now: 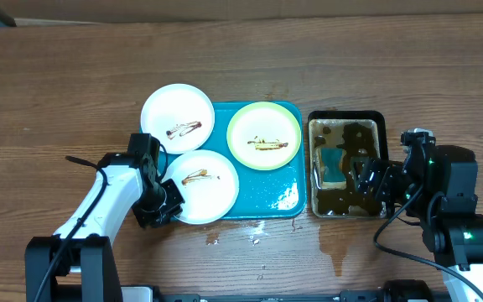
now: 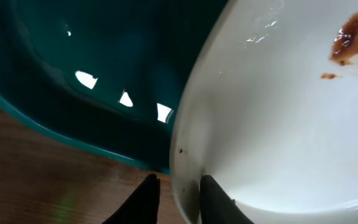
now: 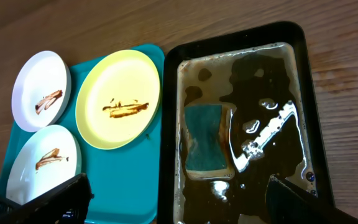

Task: Clean dirty plates on tray and stack at the side
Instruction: 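Reach the right gripper into the pan and grasp the sponge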

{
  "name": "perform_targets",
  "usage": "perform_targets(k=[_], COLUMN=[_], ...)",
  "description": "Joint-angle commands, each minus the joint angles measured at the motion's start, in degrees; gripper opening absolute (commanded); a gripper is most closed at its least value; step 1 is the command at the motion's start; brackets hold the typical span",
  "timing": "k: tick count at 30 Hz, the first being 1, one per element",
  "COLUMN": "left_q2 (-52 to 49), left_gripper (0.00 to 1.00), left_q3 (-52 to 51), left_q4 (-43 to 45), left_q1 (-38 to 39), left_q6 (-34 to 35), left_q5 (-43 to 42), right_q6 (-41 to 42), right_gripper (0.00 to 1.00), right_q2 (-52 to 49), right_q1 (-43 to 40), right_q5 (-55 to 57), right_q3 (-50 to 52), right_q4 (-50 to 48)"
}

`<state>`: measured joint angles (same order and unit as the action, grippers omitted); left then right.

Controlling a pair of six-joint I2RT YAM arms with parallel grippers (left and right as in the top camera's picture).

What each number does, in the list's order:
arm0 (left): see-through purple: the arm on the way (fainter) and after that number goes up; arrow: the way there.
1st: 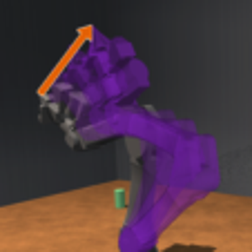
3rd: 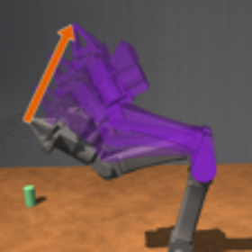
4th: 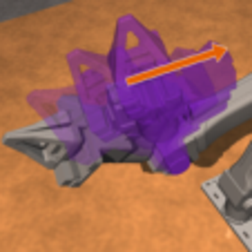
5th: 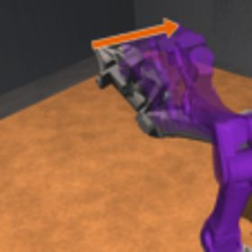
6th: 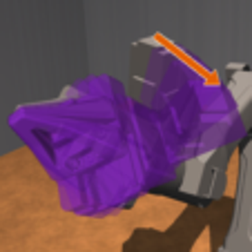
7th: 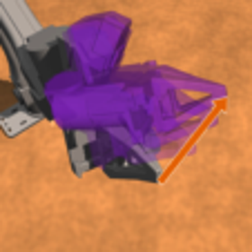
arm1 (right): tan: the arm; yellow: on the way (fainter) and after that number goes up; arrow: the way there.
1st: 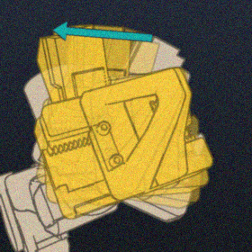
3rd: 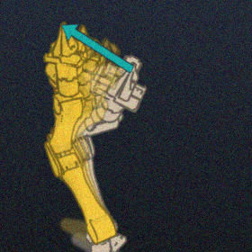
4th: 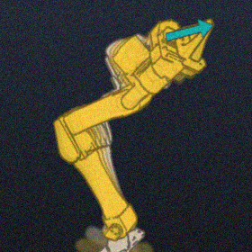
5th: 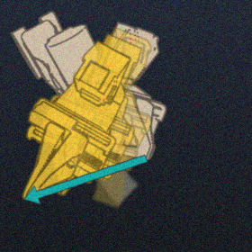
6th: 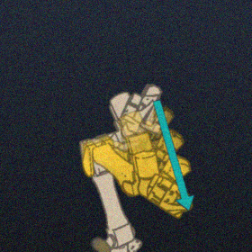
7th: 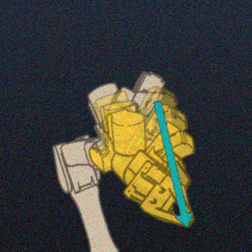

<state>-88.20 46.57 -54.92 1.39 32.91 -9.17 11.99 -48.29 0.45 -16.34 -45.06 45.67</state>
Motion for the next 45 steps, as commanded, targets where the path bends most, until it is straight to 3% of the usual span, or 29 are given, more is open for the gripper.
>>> perform_targets(k=[1,8,24,28,35,45], left_q2=[-0.2,-0.2,-0.2,-0.2,-0.2,-0.2], left_gripper=[0.19,0.04,0.04,0.04,0.04,0.04], left_q3=[-0.4,-0.4,-0.3,-0.3,-0.3,-0.3], left_q4=[0.2,0.4,3.3,3.4,3.6,4.1], left_q1=[-0.1,-0.1,-0.1,-0.1,-0.1,-0.1], left_q6=[-0.3,-0.3,-2.3,-2.3,-3.0,-3.0], left_q5=[0.7,0.8,0.1,-1.0,-1.0,-1.0], right_q6=[0.1,0.0,-1.9,-2.2,-1.4,3.1], right_gripper=[0.91,0.90,0.75,0.74,0.61,0.51], right_q2=[0.0,0.0,-11.1,-18.2,-30.7,-44.0], right_q1=[-0.2,-0.2,1.4,5.6,11.7,13.8], right_q5=[-0.5,-0.3,-5.7,-0.4,9.3,12.6], right_q3=[-1.1,-1.1,-4.6,-9.7,-12.7,-12.7], right_q4=[-0.3,-0.3,0.9,1.9,0.3,-1.7])
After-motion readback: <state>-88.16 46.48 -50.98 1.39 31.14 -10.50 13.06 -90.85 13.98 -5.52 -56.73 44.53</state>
